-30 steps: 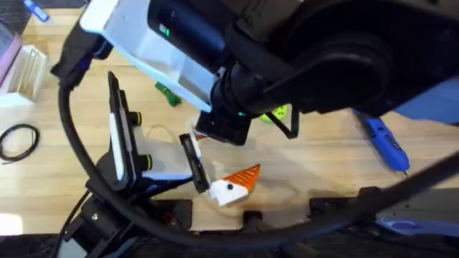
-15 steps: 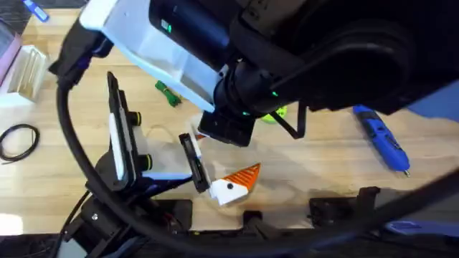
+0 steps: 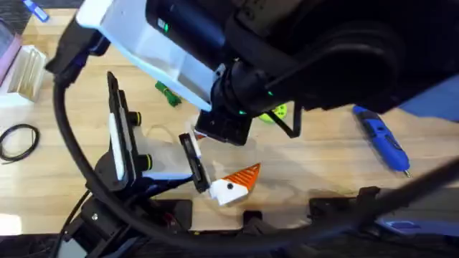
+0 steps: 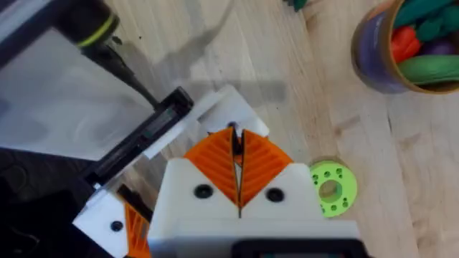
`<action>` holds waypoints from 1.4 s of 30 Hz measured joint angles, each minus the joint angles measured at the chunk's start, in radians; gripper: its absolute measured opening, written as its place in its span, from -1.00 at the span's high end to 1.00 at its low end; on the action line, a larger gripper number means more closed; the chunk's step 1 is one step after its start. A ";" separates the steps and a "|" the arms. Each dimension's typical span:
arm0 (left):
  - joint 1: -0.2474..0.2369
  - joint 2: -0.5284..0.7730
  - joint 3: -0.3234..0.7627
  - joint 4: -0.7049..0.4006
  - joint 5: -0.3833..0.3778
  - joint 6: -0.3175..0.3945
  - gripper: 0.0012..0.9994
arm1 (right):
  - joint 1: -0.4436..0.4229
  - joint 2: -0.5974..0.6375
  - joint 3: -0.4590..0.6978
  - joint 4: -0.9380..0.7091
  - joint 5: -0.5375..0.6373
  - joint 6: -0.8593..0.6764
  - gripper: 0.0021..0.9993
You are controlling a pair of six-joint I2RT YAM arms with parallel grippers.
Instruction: Pick up the gripper from the table and insert it into the empty holder that is missing its gripper. Then pick up a screw, insert it into the mounting hole, and use the screwdriver to tighten it. Finally, clean up the table by picking up the vegetable and placing it into the bucket.
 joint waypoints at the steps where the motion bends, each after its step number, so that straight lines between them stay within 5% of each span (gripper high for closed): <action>1: 0.000 0.000 0.000 0.000 0.000 0.000 -0.97 | 0.000 0.005 0.000 0.000 0.000 0.000 0.99; 34: 0.000 0.003 0.000 -0.001 -0.024 -0.016 -0.97 | 0.000 0.072 0.008 0.033 -0.003 0.033 0.97; 40: -0.002 0.003 0.000 -0.001 -0.021 -0.016 -0.97 | -0.035 0.072 0.016 0.041 0.040 0.060 -0.67; 42: -0.002 0.002 0.000 -0.001 -0.023 -0.014 -0.97 | -0.054 0.071 0.018 0.040 0.034 0.095 -0.78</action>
